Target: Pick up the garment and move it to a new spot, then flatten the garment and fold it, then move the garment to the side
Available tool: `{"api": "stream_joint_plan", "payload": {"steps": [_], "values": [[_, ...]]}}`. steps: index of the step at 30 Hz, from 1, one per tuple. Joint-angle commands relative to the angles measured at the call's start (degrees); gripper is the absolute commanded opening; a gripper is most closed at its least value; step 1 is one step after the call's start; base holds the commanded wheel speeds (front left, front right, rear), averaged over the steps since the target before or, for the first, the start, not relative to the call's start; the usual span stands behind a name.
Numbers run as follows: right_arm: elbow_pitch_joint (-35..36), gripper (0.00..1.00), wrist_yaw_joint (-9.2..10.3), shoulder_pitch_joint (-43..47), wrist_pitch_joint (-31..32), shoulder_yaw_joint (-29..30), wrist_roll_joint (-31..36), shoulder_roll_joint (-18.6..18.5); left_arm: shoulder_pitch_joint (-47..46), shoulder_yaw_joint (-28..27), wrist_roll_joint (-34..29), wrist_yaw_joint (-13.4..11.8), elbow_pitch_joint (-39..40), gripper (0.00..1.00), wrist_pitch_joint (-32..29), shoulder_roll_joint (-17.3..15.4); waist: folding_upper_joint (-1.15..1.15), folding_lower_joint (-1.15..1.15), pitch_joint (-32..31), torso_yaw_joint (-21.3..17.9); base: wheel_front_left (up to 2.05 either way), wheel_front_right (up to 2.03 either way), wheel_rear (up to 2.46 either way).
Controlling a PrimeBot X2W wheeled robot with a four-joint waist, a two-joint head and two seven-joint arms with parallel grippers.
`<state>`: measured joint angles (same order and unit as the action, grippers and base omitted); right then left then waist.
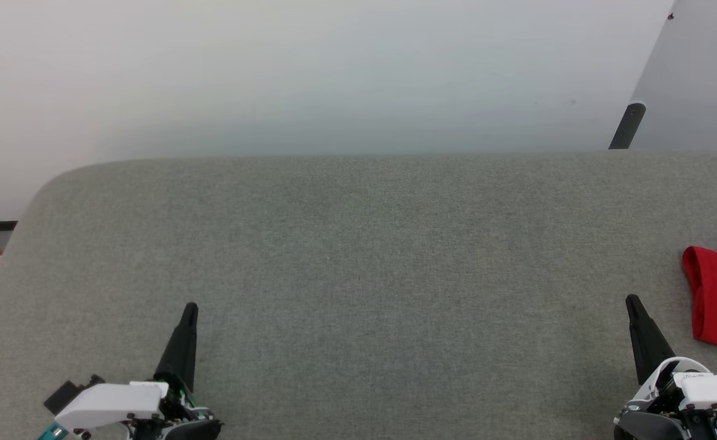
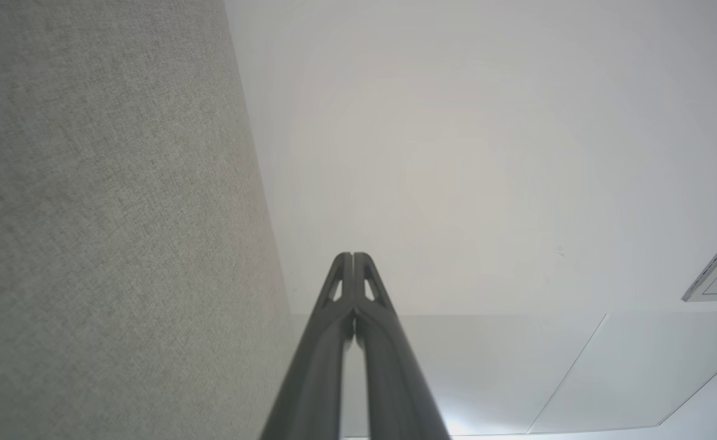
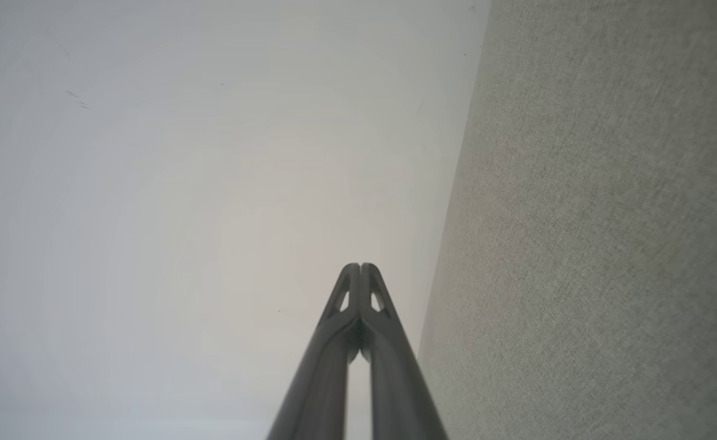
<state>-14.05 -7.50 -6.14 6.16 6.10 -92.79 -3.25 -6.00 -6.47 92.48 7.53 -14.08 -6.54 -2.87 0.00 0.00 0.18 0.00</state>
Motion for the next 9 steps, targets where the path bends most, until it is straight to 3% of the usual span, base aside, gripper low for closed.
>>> {"api": "stream_joint_plan", "payload": {"steps": [1,9], "values": [[-0.1,0.00,0.02,-0.2,0.3,0.1,0.1,0.1,-0.6,-0.1,-0.1,-0.1,-0.1,0.00,-0.1,0.1,0.00,0.00,0.0,0.0,0.00,0.00,0.00],[-0.1,0.00,0.02,-0.2,0.2,0.1,0.2,0.1,-0.6,-0.1,-0.1,-0.1,-0.1,0.00,-0.1,0.1,0.00,0.00,0.0,0.0,0.00,0.00,0.00]]}}
